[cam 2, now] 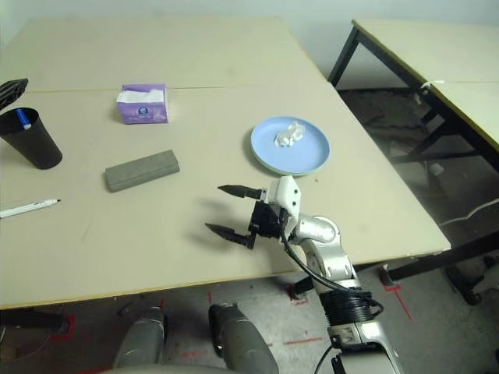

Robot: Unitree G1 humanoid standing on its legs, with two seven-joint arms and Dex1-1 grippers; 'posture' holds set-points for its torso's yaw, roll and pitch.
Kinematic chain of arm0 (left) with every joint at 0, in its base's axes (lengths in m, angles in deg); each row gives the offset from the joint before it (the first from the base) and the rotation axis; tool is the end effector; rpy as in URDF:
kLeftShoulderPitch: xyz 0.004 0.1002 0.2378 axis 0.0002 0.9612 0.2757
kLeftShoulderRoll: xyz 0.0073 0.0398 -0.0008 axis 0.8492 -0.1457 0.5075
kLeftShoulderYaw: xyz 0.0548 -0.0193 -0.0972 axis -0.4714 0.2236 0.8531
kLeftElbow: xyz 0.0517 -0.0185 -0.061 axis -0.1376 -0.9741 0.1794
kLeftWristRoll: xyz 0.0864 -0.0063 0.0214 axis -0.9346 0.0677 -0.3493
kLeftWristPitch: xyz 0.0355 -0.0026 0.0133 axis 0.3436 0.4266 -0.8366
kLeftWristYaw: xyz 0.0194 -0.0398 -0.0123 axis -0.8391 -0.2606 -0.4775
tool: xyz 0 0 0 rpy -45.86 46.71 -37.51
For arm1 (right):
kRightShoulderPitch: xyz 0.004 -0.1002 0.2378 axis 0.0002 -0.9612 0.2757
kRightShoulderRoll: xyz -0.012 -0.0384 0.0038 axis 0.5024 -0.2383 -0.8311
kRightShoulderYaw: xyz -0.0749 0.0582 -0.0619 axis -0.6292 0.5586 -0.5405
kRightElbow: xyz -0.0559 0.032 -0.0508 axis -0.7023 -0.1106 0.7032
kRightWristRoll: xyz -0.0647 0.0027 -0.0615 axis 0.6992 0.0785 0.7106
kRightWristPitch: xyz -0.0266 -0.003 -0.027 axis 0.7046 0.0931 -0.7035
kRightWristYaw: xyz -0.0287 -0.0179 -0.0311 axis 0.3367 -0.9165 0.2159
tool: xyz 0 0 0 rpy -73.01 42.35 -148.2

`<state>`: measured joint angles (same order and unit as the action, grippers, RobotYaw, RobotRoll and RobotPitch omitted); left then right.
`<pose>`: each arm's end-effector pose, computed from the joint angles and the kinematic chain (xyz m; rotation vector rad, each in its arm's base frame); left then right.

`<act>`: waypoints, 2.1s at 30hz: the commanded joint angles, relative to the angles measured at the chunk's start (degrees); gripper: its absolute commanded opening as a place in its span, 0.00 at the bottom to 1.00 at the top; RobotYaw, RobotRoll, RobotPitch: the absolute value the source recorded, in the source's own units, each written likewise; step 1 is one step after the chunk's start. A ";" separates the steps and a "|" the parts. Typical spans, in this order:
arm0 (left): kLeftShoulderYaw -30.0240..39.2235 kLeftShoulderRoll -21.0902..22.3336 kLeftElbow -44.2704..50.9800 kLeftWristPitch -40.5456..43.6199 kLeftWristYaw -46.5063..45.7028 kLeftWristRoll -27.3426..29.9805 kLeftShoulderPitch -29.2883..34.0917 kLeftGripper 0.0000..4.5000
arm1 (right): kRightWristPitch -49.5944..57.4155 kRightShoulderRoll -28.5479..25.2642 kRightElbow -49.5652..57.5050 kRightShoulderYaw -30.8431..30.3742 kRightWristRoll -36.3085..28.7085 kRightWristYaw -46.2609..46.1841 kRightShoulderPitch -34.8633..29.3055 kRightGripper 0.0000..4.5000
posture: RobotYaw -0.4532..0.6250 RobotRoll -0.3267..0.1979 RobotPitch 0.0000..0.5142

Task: Organize and tidy the items on the table.

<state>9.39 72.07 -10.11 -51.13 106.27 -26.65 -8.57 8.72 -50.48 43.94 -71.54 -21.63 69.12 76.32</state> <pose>0.2387 0.3614 0.2890 0.4658 -0.1069 -0.6970 0.2475 -0.2019 0.0908 -0.1915 -0.2461 1.3162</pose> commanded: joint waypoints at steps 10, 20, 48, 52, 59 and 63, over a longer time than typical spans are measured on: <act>-6.03 17.76 16.12 4.80 10.70 -9.81 32.21 0.99 | -2.15 1.85 -2.29 -1.97 0.88 1.93 0.06 1.00 | 0.48 0.62 0.33; -10.52 17.43 6.18 3.48 3.73 -19.49 27.20 0.99 | -1.83 1.86 -1.66 -2.47 1.43 1.51 -1.01 1.00 | 0.47 0.62 0.32; -23.71 3.09 -18.87 -5.32 0.99 -32.46 7.25 0.99 | 0.55 -0.42 2.79 -2.36 1.46 -1.05 -3.06 1.00 | 0.43 0.62 0.30; -23.79 2.02 -22.04 -7.60 0.39 -33.41 6.47 0.99 | 0.70 -0.51 2.86 -2.42 1.47 -1.04 -2.91 1.00 | 0.43 0.62 0.30; -23.88 0.78 -26.36 -11.08 -0.83 -34.52 4.56 0.99 | 0.84 -0.41 3.15 -2.77 1.67 -1.11 -3.25 1.00 | 0.43 0.62 0.30; -23.59 0.35 -27.66 -11.60 -0.37 -34.37 3.82 0.79 | 0.97 -0.35 3.25 -2.79 1.66 -1.22 -3.31 1.00 | 0.43 0.62 0.30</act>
<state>-13.41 73.10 -36.18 -62.61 106.45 -60.02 -4.82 9.38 -50.60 46.35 -73.63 -20.53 67.89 73.37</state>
